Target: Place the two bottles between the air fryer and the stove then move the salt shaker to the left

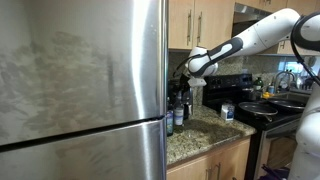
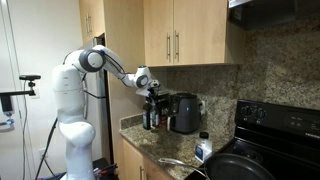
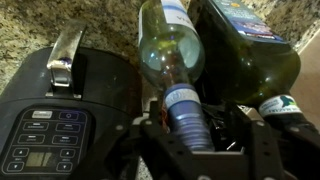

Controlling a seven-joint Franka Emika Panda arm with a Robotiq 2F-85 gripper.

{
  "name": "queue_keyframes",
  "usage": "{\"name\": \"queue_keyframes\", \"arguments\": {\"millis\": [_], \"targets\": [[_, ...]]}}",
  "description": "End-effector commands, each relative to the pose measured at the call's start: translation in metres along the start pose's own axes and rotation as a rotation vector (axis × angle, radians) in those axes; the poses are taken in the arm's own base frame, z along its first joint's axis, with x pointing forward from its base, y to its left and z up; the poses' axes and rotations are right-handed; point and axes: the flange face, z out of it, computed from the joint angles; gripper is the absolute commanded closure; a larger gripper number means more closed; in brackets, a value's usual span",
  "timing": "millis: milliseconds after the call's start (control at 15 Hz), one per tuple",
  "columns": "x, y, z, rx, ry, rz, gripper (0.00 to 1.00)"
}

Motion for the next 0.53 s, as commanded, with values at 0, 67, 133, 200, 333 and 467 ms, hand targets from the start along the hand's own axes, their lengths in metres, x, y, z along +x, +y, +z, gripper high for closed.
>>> {"name": "queue_keyframes", "arguments": {"millis": [0,67,133,200,333,467], "targets": [[-0.0046,-0.0064,0.0048,0.006,0.000,-0.052,0.67],[-0.0052,-0.0073,0.0037,-0.004,0.002,-0.072,0.74],[-0.0050,-0.0070,0.0029,-0.013,0.006,-0.086,0.84],[-0.0039,-0.0083,0.0063,-0.026,0.008,-0.100,0.92],[-0.0038,-0.0067,0.0069,-0.059,0.012,-0.127,0.96],[-0.0047,-0.0106,0.0065,-0.083,0.025,-0.160,0.94]]}}
